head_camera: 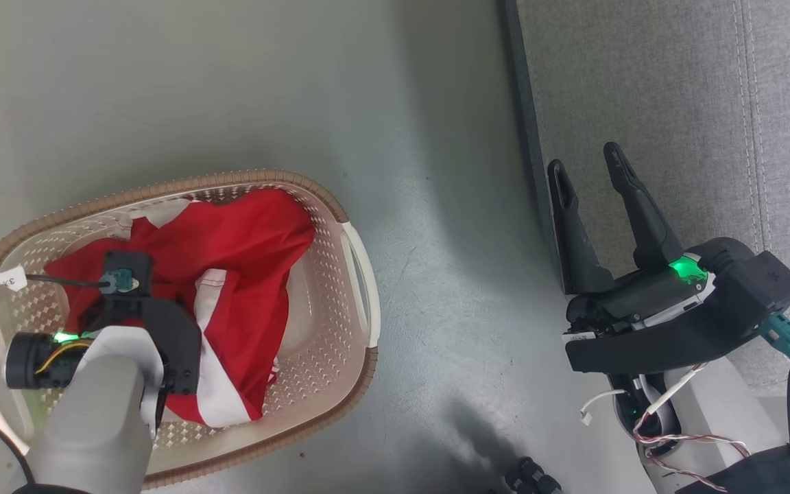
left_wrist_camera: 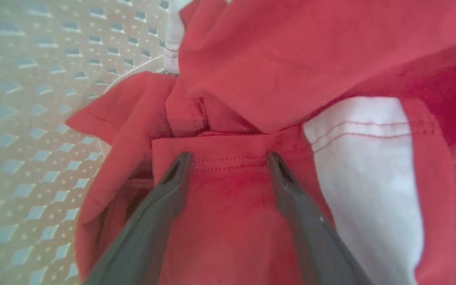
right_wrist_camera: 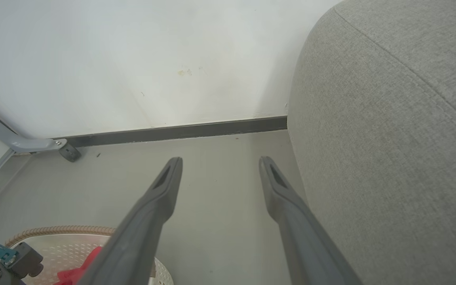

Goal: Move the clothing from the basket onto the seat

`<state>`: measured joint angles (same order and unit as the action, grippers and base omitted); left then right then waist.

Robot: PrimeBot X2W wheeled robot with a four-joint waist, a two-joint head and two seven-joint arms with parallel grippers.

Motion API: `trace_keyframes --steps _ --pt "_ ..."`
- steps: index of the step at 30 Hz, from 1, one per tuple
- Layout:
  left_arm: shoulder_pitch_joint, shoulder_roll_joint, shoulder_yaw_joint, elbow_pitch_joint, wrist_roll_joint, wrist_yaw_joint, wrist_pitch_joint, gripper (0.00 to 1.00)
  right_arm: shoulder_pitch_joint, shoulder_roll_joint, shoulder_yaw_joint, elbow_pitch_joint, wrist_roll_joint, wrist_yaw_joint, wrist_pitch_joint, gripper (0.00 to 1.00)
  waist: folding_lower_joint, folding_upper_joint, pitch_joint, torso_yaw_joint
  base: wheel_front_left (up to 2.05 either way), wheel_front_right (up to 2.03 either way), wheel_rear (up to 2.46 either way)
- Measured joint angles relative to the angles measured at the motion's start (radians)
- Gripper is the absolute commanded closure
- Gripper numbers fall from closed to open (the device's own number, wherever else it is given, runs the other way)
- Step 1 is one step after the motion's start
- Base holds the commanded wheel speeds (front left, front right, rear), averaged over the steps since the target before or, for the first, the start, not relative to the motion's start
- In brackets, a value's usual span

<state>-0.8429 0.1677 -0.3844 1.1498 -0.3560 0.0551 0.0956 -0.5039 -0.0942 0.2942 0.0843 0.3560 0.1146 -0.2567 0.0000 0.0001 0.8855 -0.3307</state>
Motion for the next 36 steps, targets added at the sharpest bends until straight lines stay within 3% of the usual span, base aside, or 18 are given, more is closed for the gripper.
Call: trace_keyframes --steps 13,14,15,16,24,36 --pt "-0.017 0.013 -0.055 0.088 0.057 0.015 0.081 0.00 -0.002 0.008 0.000 0.016 -0.008 0.001 0.000 0.00 -0.0001 -0.0001 0.003 0.000 0.00 0.00 0.00" --pt "-0.018 0.013 -0.055 0.091 0.057 0.014 0.084 0.55 -0.004 0.008 0.000 0.016 -0.008 0.001 0.000 0.00 -0.0001 -0.0001 0.001 0.001 0.00 0.00 0.00" --pt "-0.018 0.012 -0.055 0.090 0.057 0.013 0.083 0.97 -0.005 0.008 0.000 0.016 -0.011 0.001 0.000 0.00 -0.0001 -0.0001 0.000 0.001 0.00 0.00 0.00" --pt "-0.019 0.012 -0.054 0.089 0.057 0.007 0.082 1.00 -0.006 0.009 -0.001 0.016 -0.014 0.001 0.000 0.00 -0.0001 -0.0001 -0.001 0.002 0.00 0.00 0.00" --pt "-0.020 -0.003 -0.050 0.092 0.049 -0.005 0.064 1.00 -0.016 0.011 -0.002 0.030 -0.022 0.002 0.000 0.00 0.0000 -0.0001 -0.017 0.006 0.00 0.00 0.00" --pt "-0.006 -0.023 -0.020 0.094 0.016 -0.065 -0.026 1.00 -0.018 0.013 -0.018 0.073 -0.022 0.009 0.000 0.00 -0.0001 -0.0001 -0.103 0.020 0.00 0.00 0.00"
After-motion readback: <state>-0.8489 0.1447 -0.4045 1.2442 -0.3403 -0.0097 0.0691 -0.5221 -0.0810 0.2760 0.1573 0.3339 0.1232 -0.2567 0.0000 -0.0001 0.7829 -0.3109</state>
